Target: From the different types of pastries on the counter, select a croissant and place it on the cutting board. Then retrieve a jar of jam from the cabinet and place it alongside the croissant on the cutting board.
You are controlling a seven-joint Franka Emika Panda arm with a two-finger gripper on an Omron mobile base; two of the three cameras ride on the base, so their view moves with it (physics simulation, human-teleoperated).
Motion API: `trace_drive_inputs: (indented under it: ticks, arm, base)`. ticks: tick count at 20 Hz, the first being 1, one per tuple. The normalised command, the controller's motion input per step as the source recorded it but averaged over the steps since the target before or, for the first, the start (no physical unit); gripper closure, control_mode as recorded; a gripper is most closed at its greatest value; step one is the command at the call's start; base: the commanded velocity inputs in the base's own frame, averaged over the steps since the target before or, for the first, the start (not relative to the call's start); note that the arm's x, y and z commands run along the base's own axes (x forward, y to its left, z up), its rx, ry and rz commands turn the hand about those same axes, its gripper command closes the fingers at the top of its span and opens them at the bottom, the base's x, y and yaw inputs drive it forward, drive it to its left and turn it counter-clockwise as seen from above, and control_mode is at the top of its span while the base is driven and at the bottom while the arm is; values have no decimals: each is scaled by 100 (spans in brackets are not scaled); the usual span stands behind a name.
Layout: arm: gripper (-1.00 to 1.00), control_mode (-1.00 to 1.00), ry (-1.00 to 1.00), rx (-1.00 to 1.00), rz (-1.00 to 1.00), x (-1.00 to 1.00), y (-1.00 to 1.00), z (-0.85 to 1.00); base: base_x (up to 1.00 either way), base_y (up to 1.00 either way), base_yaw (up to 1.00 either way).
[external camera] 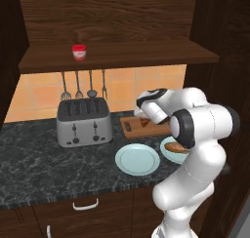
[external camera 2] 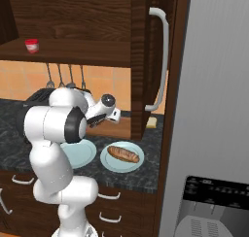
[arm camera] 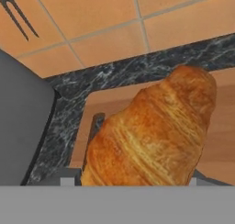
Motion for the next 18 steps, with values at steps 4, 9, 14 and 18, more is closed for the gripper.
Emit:
trace_drive_inputs:
  ticks: [4, 9, 14, 18]
  arm:
    - [100, -100, 0, 0, 4, 32, 0, -25]
    - [100, -100, 0, 0, 3, 28, 0, -22]
    - [100, -100, 0, 0, 3, 23, 0, -13]
    - [100, -100, 0, 0, 2, 30, 0, -7]
  base:
    - [0, 0, 0]
    - [0, 0, 0]
    - [0, 0, 0]
    - [0, 0, 0]
